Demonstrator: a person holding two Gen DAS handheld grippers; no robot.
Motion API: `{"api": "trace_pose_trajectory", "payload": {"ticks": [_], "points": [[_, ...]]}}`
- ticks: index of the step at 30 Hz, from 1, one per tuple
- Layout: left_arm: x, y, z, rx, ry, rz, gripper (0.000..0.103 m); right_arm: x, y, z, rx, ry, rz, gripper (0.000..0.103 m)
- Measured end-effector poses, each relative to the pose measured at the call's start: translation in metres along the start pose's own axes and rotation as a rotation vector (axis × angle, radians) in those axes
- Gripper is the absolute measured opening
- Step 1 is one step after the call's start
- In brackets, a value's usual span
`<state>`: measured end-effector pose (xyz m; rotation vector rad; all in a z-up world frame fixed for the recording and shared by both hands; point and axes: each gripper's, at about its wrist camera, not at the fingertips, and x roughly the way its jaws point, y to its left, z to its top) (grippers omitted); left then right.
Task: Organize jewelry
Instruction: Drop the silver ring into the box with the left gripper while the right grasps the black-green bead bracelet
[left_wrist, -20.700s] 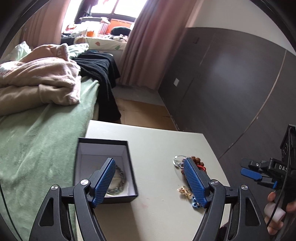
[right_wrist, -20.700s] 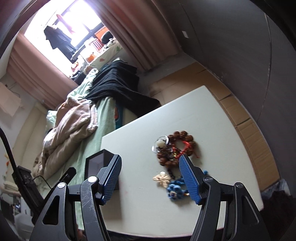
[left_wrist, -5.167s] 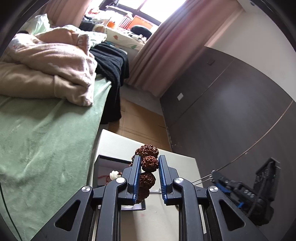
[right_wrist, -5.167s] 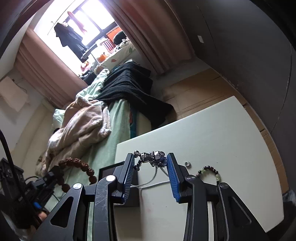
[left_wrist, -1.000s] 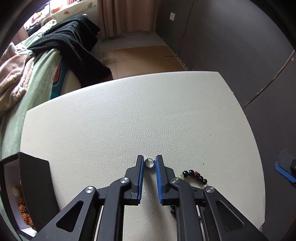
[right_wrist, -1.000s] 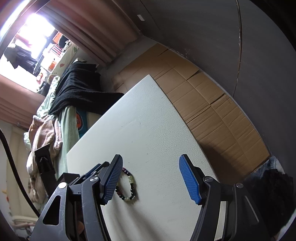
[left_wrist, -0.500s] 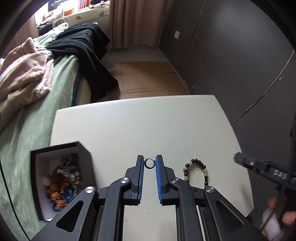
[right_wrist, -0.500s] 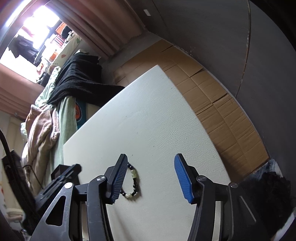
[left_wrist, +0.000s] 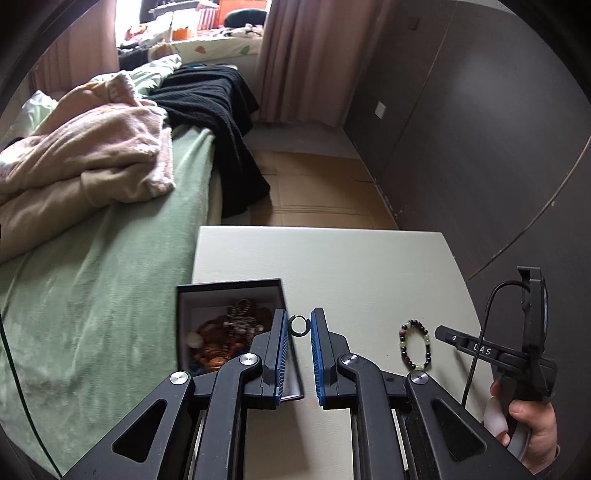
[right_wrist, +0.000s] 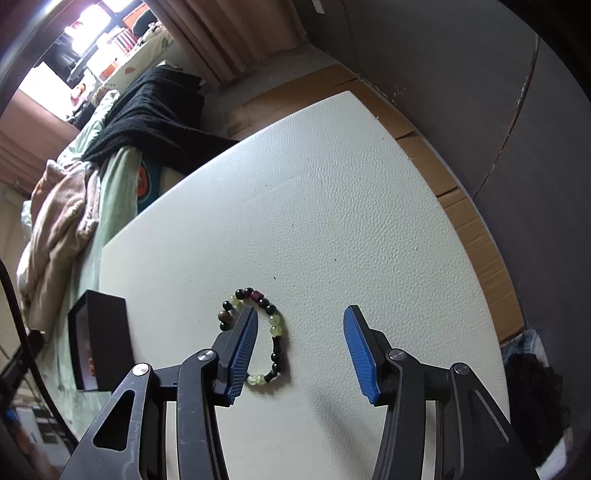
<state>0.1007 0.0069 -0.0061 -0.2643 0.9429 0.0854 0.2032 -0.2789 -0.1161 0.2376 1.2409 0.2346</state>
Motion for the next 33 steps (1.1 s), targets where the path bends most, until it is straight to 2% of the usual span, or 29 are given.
{"api": "trace_pose_trajectory", "payload": {"ticks": [5,8,11,12,14,15,16,19,23,25,27,29,30,31,33], "points": [[-0.005,0.015,-0.006,-0.044,-0.013,-0.026,0.013,0.006,0.012,-0.003,-0.046,0.002,-0.055,0.047],[-0.008,0.024,-0.009,-0.073,-0.026,-0.042,0.013,0.014,0.017,-0.005,-0.072,0.024,-0.079,0.04],[-0.008,0.035,-0.012,-0.12,-0.038,-0.066,0.013,0.014,0.026,-0.008,-0.116,0.007,-0.126,0.039],[-0.008,0.038,-0.013,-0.134,-0.043,-0.074,0.013,0.014,0.03,-0.009,-0.136,0.003,-0.149,0.037],[-0.006,0.045,-0.016,-0.153,-0.053,-0.081,0.013,0.015,0.039,-0.011,-0.193,-0.012,-0.211,0.022],[-0.003,0.049,-0.017,-0.163,-0.055,-0.083,0.013,0.015,0.042,-0.012,-0.212,-0.009,-0.213,0.01],[-0.001,0.051,-0.02,-0.172,-0.056,-0.088,0.013,0.014,0.044,-0.013,-0.225,-0.013,-0.219,0.01],[0.009,0.062,-0.026,-0.201,-0.041,-0.097,0.013,0.008,0.047,-0.014,-0.216,-0.019,-0.165,0.009],[0.018,0.077,-0.031,-0.25,-0.029,-0.146,0.013,-0.022,0.048,-0.013,-0.171,-0.063,0.073,0.009],[0.022,0.083,-0.029,-0.283,-0.027,-0.201,0.013,-0.033,0.052,-0.014,-0.164,-0.087,0.166,0.009],[0.024,0.084,-0.026,-0.294,-0.016,-0.22,0.014,-0.04,0.058,-0.016,-0.161,-0.101,0.237,0.009],[0.027,0.082,-0.024,-0.283,0.011,-0.25,0.022,-0.046,0.068,-0.017,-0.176,-0.125,0.267,0.009],[0.027,0.082,-0.024,-0.284,0.016,-0.259,0.038,-0.048,0.075,-0.018,-0.186,-0.137,0.275,0.009],[0.026,0.083,-0.024,-0.294,0.015,-0.262,0.058,-0.049,0.079,-0.02,-0.193,-0.143,0.29,0.009],[0.02,0.089,-0.024,-0.333,-0.018,-0.271,0.073,-0.051,0.09,-0.02,-0.203,-0.137,0.346,0.009]]}}
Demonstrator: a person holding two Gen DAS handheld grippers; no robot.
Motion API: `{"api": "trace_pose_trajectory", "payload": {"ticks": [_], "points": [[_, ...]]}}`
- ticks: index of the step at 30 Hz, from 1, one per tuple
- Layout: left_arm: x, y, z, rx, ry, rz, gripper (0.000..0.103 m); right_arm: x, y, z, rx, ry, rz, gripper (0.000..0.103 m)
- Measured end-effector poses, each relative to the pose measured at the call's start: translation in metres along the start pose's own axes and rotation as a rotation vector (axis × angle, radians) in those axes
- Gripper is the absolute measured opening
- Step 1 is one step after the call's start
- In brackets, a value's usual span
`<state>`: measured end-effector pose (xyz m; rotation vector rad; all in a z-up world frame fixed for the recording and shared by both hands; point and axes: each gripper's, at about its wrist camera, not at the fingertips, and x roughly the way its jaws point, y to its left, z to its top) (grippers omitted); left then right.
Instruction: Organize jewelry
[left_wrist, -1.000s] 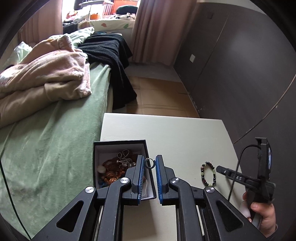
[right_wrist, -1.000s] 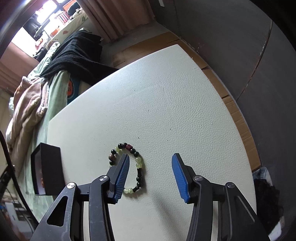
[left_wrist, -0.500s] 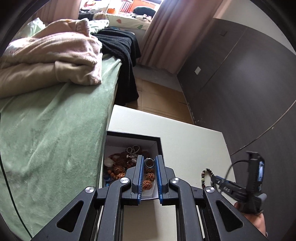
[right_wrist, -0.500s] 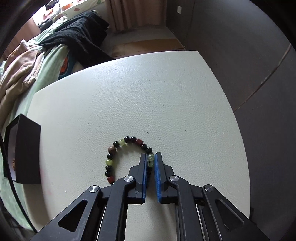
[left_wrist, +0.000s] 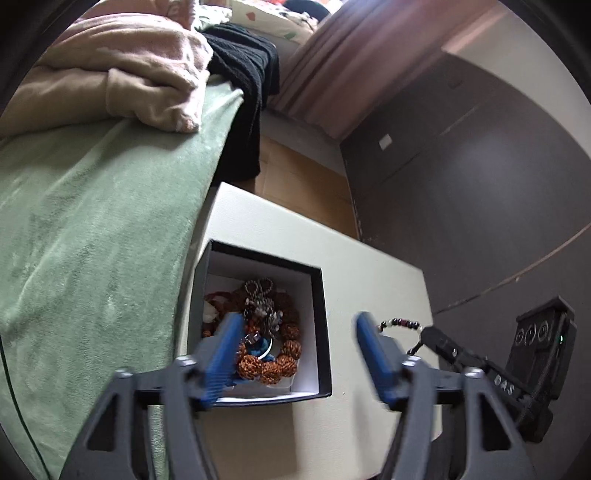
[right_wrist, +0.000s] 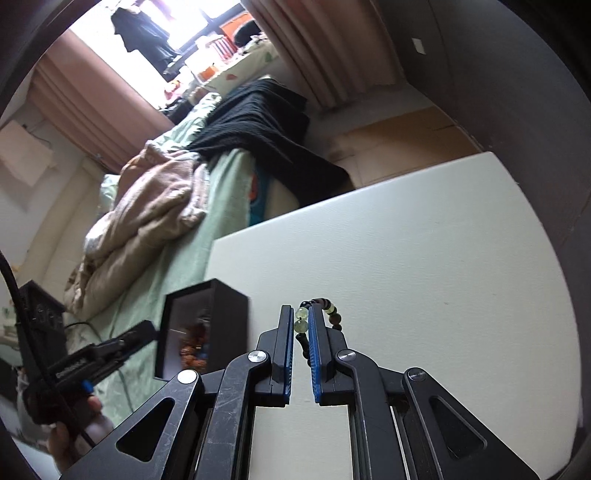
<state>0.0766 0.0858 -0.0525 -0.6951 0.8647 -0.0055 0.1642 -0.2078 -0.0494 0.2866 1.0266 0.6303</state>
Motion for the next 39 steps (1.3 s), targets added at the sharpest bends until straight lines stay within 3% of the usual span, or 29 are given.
{"api": "trace_pose_trajectory", "payload": {"ticks": [2,6,18,20,21,22,24,29,39], "points": [[-0.009,0.003,0.004,-0.015,-0.029,-0.019,0.073,0.001,0.014,-0.001,-0.016,-0.007,0.072,0.009],[-0.021,0.012,0.01,-0.053,-0.066,-0.027,0.074,0.005,0.043,-0.001,-0.056,-0.027,0.135,0.009],[-0.041,0.032,0.016,-0.087,-0.116,0.035,0.074,0.029,0.085,-0.001,-0.089,-0.036,0.24,0.01],[-0.043,0.034,0.013,-0.097,-0.118,0.04,0.074,0.031,0.096,-0.001,-0.12,-0.039,0.228,0.011],[-0.044,0.033,0.013,-0.096,-0.118,0.041,0.074,0.033,0.102,-0.002,-0.142,-0.02,0.223,0.025],[-0.045,0.032,0.012,-0.092,-0.122,0.045,0.074,0.033,0.105,-0.003,-0.161,-0.006,0.21,0.05],[-0.052,0.024,0.009,-0.059,-0.148,0.066,0.074,0.026,0.103,-0.008,-0.165,-0.047,0.175,0.071],[-0.072,0.006,-0.003,0.007,-0.214,0.094,0.074,0.012,0.082,-0.01,-0.144,-0.055,0.077,0.072],[-0.072,-0.015,-0.019,0.081,-0.23,0.164,0.093,-0.024,0.053,-0.019,-0.131,-0.076,-0.09,0.072]]}}
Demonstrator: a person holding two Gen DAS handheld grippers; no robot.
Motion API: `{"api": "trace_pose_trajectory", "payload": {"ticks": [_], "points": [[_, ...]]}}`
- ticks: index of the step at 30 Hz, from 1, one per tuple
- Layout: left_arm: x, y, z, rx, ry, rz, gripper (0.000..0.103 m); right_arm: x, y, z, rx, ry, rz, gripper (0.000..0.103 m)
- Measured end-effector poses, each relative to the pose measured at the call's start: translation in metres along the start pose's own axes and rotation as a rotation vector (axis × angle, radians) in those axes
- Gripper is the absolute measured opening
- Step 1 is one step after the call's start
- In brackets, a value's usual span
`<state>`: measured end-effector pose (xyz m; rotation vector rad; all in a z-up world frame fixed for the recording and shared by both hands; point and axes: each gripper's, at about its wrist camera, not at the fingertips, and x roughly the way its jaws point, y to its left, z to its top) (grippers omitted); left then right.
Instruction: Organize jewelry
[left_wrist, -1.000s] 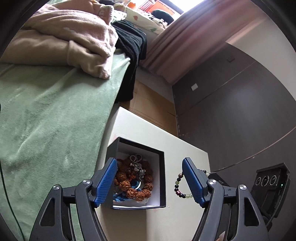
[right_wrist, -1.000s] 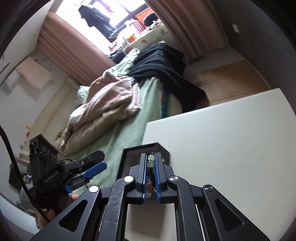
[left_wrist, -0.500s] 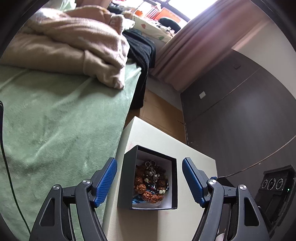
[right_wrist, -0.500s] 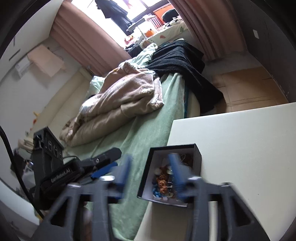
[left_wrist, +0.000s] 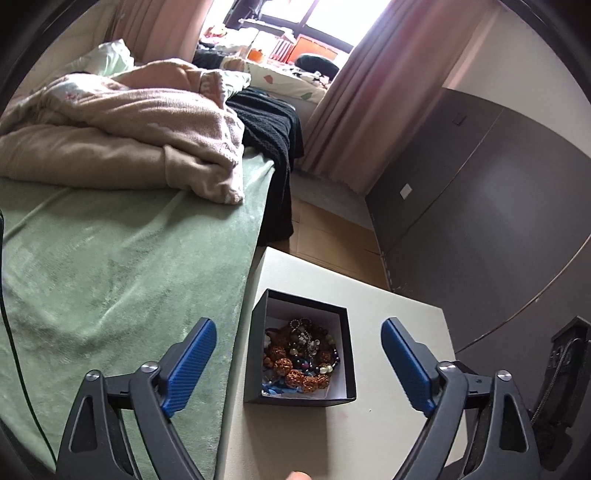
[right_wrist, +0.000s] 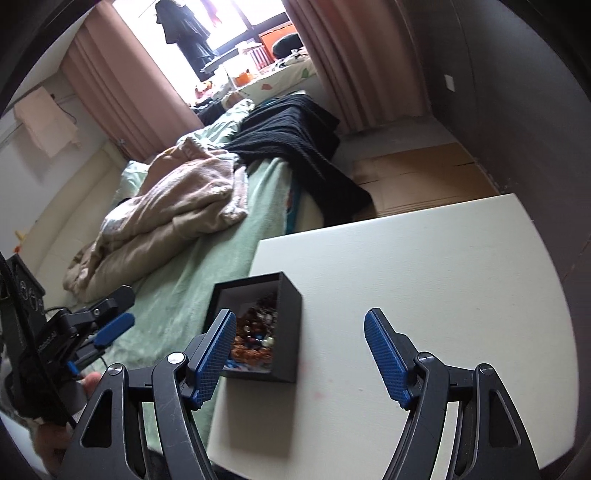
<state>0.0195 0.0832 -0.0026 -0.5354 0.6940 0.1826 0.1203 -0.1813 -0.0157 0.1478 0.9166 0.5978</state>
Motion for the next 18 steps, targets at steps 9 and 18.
{"api": "trace_pose_trajectory", "payload": {"ticks": [9,18], "points": [[0.003,-0.036,-0.017,0.103,-0.035,0.028,0.096,-0.044,-0.025,-0.015,0.005,-0.053,-0.041,0.088],[0.011,-0.073,-0.046,0.233,-0.036,0.066,0.103,-0.058,-0.027,-0.016,-0.068,-0.03,-0.108,0.088]]}}
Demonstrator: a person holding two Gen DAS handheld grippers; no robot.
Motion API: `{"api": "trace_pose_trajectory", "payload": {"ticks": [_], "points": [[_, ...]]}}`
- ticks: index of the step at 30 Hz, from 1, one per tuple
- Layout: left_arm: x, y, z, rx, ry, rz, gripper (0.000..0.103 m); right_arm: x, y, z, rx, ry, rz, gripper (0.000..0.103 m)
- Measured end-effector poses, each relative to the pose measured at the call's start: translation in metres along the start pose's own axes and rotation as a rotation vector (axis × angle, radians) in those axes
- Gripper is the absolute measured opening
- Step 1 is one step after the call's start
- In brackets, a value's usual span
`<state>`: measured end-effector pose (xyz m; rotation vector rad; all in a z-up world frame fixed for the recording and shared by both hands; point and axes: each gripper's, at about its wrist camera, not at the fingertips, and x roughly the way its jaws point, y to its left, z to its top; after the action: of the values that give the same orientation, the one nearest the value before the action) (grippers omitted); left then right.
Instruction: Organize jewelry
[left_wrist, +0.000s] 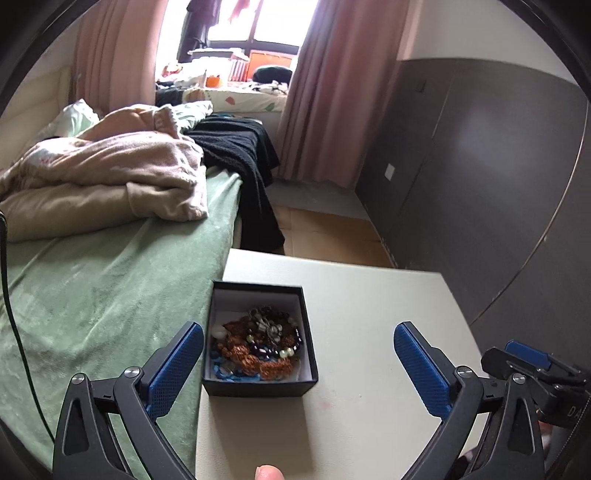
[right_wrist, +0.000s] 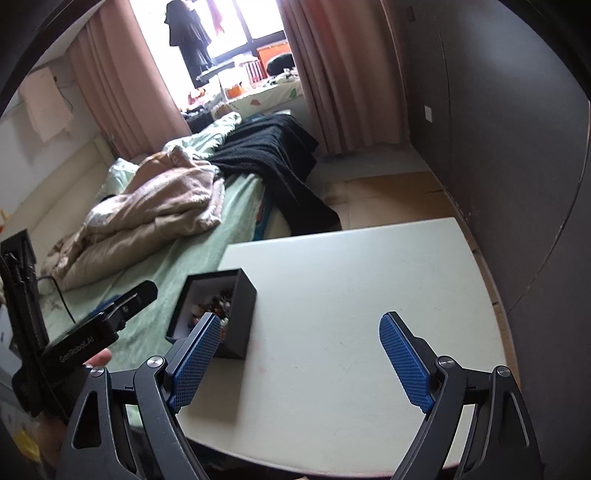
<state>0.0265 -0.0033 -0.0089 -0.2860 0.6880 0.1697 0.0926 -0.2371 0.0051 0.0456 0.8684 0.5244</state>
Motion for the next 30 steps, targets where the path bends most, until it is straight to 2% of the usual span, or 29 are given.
{"api": "trace_pose_trajectory", "payload": {"ticks": [3,7,12,14,15,22,30], "points": [[0.006,-0.009,-0.007,0.027,0.029,-0.001,0.103,0.002,-0.008,-0.005,0.008,0.03,-0.032,0.088],[0.003,-0.014,-0.012,0.037,0.02,-0.004,0.103,0.005,-0.013,-0.011,0.009,0.085,-0.052,0.092],[0.0,-0.021,-0.015,0.05,0.003,0.008,0.103,0.003,-0.016,-0.016,0.009,0.093,-0.056,0.094],[0.001,-0.023,-0.016,0.056,0.006,0.011,0.103,0.003,-0.018,-0.016,0.012,0.097,-0.053,0.102],[0.002,-0.023,-0.016,0.056,0.007,0.014,0.103,0.001,-0.019,-0.016,0.015,0.092,-0.056,0.103],[0.004,-0.023,-0.017,0.059,0.014,0.012,0.103,-0.008,-0.027,-0.015,0.032,0.075,-0.062,0.103],[-0.001,-0.021,-0.016,0.053,-0.007,0.014,0.103,-0.013,-0.017,-0.017,-0.036,0.071,-0.07,0.103]]}}
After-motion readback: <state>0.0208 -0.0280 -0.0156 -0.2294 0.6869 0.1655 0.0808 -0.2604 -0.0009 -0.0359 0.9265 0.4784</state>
